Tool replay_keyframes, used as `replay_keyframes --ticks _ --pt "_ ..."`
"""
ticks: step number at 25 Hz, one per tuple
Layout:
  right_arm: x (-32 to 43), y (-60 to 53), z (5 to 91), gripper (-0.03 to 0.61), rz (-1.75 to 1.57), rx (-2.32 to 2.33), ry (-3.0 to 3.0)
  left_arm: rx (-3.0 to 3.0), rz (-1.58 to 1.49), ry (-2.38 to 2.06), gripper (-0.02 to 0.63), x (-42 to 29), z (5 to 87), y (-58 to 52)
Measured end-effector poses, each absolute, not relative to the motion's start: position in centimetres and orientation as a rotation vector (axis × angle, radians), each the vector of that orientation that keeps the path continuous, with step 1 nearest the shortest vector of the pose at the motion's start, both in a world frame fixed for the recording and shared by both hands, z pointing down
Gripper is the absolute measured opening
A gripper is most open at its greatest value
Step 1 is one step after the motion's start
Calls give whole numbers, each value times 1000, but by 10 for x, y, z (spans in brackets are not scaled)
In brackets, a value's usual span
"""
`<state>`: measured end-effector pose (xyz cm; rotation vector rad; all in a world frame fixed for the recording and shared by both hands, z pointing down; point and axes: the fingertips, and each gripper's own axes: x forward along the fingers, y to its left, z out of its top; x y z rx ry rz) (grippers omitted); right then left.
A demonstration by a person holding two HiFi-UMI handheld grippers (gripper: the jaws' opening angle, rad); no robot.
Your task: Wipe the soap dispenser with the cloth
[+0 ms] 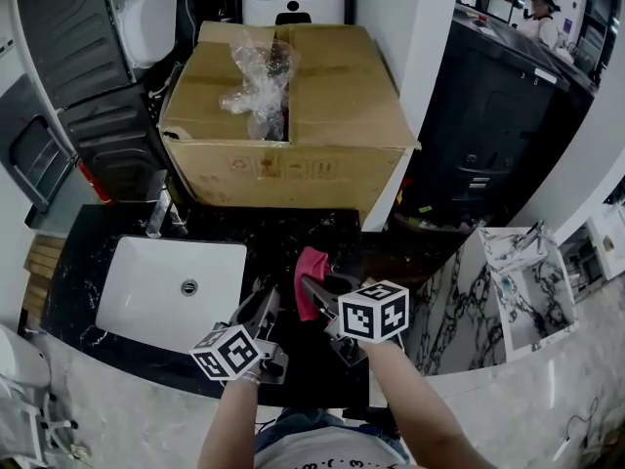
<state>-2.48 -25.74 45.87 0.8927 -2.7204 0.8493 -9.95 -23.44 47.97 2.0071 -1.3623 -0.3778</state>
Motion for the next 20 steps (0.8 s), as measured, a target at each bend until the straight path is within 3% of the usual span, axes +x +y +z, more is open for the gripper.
replay_keyframes --ticks 13,20 --pt "26 -259 512 49 922 1058 -2467 2034 -351 -1351 101 -99 480 -235" --pt "48 -247 513 51 991 1162 -2442 2377 -3 -1132 99 -71 465 -238"
